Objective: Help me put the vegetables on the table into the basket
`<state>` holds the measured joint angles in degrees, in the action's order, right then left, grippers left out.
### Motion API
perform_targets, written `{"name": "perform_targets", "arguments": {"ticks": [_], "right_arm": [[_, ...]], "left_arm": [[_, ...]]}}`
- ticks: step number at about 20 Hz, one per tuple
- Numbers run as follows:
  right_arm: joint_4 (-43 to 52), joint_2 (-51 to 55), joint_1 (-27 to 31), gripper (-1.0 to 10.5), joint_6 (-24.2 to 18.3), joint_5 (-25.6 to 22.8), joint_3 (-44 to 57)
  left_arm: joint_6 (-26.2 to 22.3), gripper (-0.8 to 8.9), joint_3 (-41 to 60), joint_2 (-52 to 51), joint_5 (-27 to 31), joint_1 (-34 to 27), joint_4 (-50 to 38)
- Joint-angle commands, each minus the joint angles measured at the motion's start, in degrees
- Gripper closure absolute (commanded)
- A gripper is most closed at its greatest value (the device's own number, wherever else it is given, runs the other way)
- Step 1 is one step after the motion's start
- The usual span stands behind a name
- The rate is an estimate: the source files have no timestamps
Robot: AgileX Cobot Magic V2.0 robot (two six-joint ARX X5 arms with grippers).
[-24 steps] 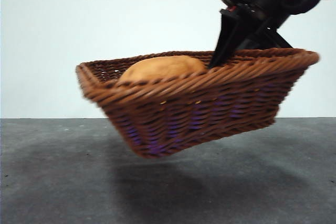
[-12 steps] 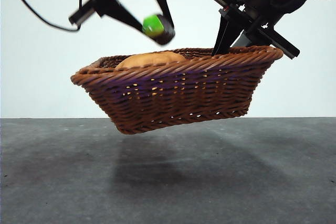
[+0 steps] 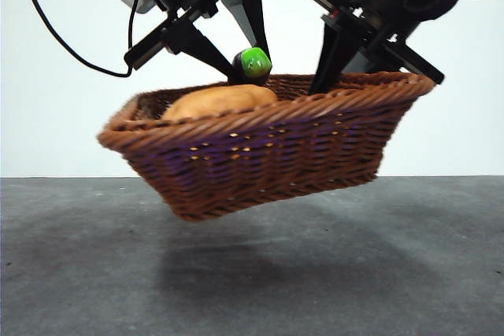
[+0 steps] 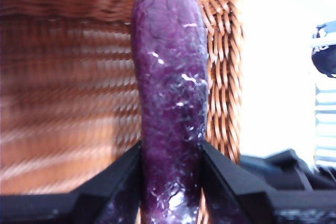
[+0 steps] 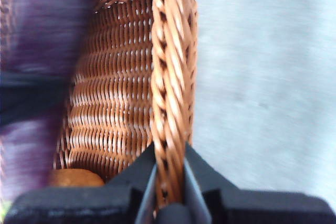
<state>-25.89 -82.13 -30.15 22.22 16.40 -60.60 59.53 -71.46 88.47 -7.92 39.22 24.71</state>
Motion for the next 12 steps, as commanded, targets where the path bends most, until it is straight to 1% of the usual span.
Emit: {"name": "perform_targets", "arguments": {"ticks": [1,4,5,6,7,12], "right_arm": [[1.3,0.1,-0.7,9.6,-0.1,0.3,0.5],[0.2,0.1,-0.7,9.6,-1.4,-0.3,0.5],[0.0,0.1,-0.7,9.6,-1.5,-0.5,0.5],[0.2,0.1,-0.7,9.6,-1.5,-0.4,0.5],[0.2,0.1,-0.7,9.6,-1.5,-0.4,0.5],[0.0,0.1,-0.7,9.6,-1.9,-0.4,0.5]], "left_arm": [[0.5,8.20,0.2,1.9,-1.1,0.4,-0.2],[0.5,7.99,0.2,2.4,-1.0,0.6,-0.4],[0.2,6.61,0.2,2.4,-1.1,0.5,-0.4],[0.2,4.95,0.2,2.4,-1.1,0.4,-0.4],[-0.7,4.62,0.2,2.4,-1.0,0.4,-0.2],[-4.2,4.63,0.1,2.4,-1.5,0.4,-0.4]]}}
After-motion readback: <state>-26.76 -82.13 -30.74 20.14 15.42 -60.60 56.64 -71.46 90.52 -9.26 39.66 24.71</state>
